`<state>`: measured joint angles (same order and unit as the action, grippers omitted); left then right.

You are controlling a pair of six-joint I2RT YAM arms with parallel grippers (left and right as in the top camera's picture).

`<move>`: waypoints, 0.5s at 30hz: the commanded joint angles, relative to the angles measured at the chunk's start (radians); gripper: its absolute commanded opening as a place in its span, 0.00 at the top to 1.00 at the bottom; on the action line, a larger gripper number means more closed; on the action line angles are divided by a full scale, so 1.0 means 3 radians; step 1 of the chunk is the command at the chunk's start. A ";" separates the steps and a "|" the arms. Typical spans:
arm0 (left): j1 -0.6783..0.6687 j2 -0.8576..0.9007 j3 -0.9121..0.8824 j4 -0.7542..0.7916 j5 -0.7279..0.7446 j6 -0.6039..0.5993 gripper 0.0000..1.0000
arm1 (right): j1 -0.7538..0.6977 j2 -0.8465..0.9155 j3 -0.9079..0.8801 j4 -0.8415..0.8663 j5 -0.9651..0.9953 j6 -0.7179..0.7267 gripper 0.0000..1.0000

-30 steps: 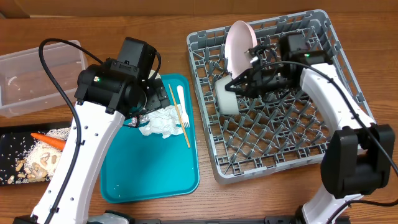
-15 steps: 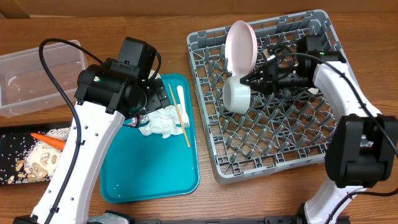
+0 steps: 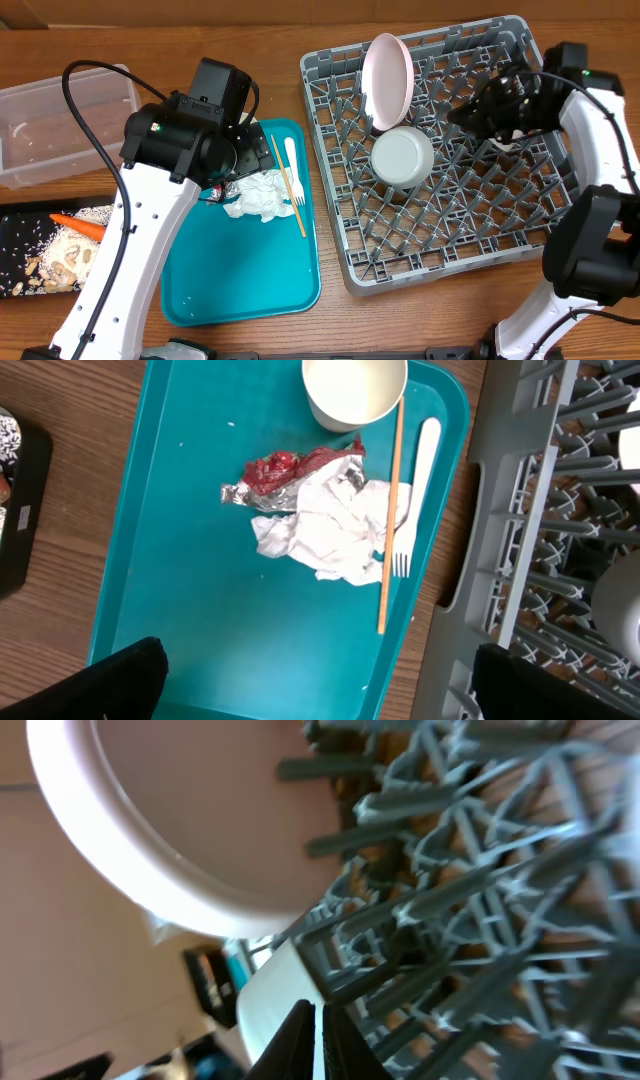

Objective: Sort waste into correct bins and load items into the dishwasher rack
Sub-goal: 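Open the right gripper, release the bowl, and lift away rightward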

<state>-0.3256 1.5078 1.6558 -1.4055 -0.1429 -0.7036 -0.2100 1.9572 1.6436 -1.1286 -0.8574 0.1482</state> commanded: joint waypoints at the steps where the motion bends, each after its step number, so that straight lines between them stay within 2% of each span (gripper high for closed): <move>1: 0.0022 0.0029 0.0004 0.0015 0.0014 0.0028 0.00 | 0.0004 -0.0004 0.0167 -0.0080 0.0439 0.0046 0.92; 6: 0.0022 0.0029 0.0004 0.0024 0.0004 0.0029 0.00 | 0.0051 -0.0046 0.0397 -0.0426 0.0914 0.0042 0.92; 12: 0.0022 0.0029 0.0004 0.0078 0.0006 0.0028 0.00 | 0.0284 -0.0375 0.0726 -0.0783 0.1191 0.0005 0.92; 14: 0.0022 0.0029 0.0004 0.0092 0.0006 0.0027 0.00 | 0.0422 -0.0511 0.0769 -0.0949 0.1254 -0.0047 0.83; 15: 0.0022 0.0029 0.0004 0.0099 0.0006 0.0027 0.00 | 0.0501 -0.0562 0.0765 -0.1038 0.1305 -0.0065 0.64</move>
<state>-0.3256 1.5078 1.6558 -1.3830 -0.1429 -0.7036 -0.1223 1.8957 1.8282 -1.4025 -0.5289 0.1555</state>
